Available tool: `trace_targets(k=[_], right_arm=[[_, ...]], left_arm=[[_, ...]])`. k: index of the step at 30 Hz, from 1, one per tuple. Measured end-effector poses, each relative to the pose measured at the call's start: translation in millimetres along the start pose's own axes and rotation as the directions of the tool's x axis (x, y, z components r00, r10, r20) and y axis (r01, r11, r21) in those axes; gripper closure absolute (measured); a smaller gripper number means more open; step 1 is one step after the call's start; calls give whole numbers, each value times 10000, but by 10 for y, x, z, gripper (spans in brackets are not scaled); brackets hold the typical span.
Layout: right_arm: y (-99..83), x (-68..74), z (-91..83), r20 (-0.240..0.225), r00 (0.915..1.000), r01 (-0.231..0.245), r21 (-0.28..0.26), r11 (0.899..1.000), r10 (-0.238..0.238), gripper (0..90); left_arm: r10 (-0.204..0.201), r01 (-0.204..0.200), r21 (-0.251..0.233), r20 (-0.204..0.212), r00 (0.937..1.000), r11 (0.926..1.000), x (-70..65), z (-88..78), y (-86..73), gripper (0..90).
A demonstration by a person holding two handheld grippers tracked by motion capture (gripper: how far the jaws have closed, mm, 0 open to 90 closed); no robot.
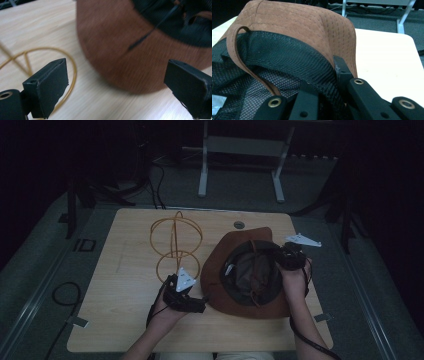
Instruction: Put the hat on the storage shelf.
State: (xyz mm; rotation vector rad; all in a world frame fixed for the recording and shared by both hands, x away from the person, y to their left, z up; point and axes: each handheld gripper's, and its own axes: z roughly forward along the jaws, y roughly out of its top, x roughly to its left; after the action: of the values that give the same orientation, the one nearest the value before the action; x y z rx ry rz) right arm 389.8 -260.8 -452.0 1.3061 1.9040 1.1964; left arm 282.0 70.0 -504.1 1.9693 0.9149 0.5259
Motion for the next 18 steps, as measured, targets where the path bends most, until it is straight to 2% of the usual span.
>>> trace_targets(k=[1,4,6,8,9,11,13,14,17,18], right_arm=[[2,8,-8,2,10000,26,-16,10000,-26,841],[14,35,-48,-77,9999,111,-40,9999,-111,841],[15,48,-72,-143,9998,104,-71,9999,-105,841],[12,57,-91,-235,9997,86,-100,9999,-88,841],[12,57,-91,-235,9997,86,-100,9999,-88,841],[9,73,-116,-236,9996,157,-100,9998,-159,841],[8,76,-127,-224,9996,147,-97,9998,-149,841],[7,74,-147,-202,9996,187,-108,9998,-189,841],[4,67,-175,-228,9996,163,-103,9998,-165,841],[3,62,-185,-272,9996,114,-122,9999,-118,841]], left_arm=[[0,0,0,0,10000,10000,0,0,0,59],[335,-329,-190,324,9989,9993,-66,83,198,60],[466,-456,-316,309,9984,9985,-102,131,315,67],[596,-591,-278,165,9981,9979,-137,217,465,68],[596,-591,-278,165,9981,9979,-137,217,465,68],[671,-669,-265,46,9977,9974,-181,340,619,68],[733,-733,-221,-27,9973,9971,-191,368,653,81],[923,-928,-239,-197,9955,9954,-215,425,717,110],[1072,-1073,-14,-380,9935,9942,-245,538,875,116],[1072,-1073,-14,-380,9935,9942,-245,538,875,125]])
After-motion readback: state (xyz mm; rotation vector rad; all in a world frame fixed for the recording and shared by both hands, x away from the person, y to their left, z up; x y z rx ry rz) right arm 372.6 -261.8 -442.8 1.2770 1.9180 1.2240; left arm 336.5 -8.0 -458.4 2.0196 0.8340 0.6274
